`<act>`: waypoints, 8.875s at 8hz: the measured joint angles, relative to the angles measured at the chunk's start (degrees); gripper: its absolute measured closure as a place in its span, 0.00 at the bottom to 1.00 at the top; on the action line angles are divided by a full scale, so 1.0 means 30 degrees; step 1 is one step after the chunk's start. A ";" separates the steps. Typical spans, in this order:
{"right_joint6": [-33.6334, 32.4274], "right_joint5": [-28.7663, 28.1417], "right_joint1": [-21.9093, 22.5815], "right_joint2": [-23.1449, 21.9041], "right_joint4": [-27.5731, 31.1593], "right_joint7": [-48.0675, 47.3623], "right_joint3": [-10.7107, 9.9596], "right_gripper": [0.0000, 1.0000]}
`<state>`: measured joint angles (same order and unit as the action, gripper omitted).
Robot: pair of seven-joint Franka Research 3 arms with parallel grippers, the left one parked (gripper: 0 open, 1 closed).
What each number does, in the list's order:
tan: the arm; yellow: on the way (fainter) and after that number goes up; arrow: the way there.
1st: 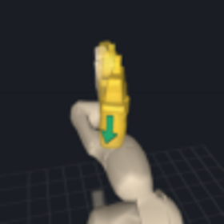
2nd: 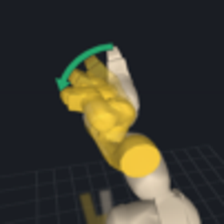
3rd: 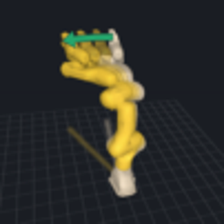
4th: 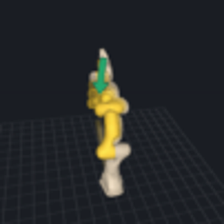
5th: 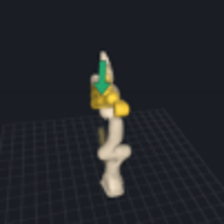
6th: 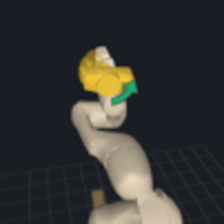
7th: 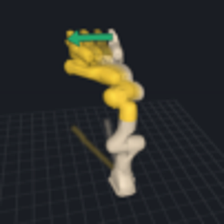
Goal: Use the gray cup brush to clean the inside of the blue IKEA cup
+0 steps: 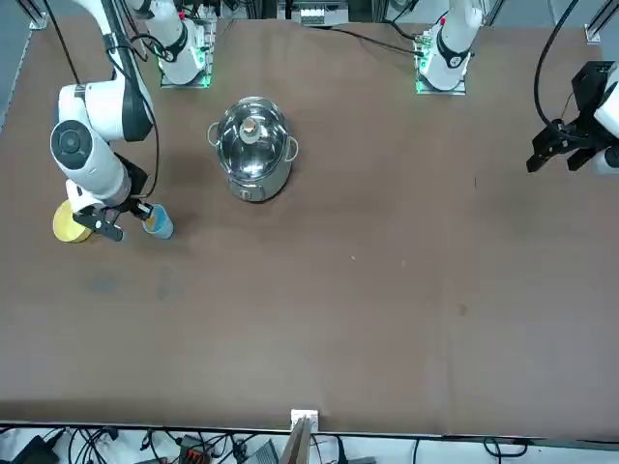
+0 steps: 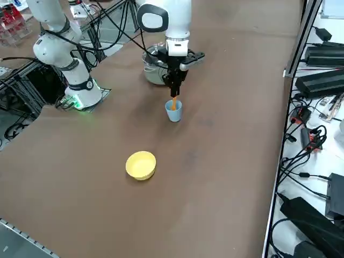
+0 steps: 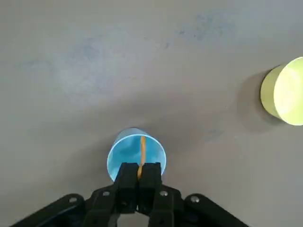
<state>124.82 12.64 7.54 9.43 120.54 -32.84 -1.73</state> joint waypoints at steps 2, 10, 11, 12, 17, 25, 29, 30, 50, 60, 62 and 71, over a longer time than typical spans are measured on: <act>0.0079 -0.0003 0.0057 0.0120 -0.0002 -0.0202 0.0084 0.97; -0.0380 -0.0015 0.0930 0.0306 -0.0004 -0.1608 0.0174 0.97; -0.0718 -0.0013 0.0925 0.0305 -0.0011 -0.1617 0.0126 0.97; -0.0972 -0.0013 0.0914 0.0304 -0.0023 -0.1620 0.0039 0.97; -0.1160 0.0057 0.0396 0.0307 -0.0093 -0.1660 -0.0226 0.97; -0.0434 0.0094 0.0119 0.1267 -0.1282 -0.3214 0.0113 0.97; -0.0428 0.0094 0.0868 0.1651 -0.1339 -0.4776 0.0192 0.97; -0.0722 0.0094 0.0920 0.1660 -0.1344 -0.4842 0.0193 0.97; -0.2405 -0.0353 0.1041 0.2458 -0.2989 -0.5832 0.0116 0.97; -0.4504 -0.0401 0.0835 0.2460 -0.3146 -0.5851 -0.0204 0.97; -0.4423 -0.0339 0.0596 0.2477 -0.3170 -0.5851 -0.0216 0.97; -0.4336 -0.1249 0.0864 0.3744 -0.5113 -0.6598 0.0099 0.97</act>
<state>111.81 8.89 10.13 20.66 105.20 -52.63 -1.44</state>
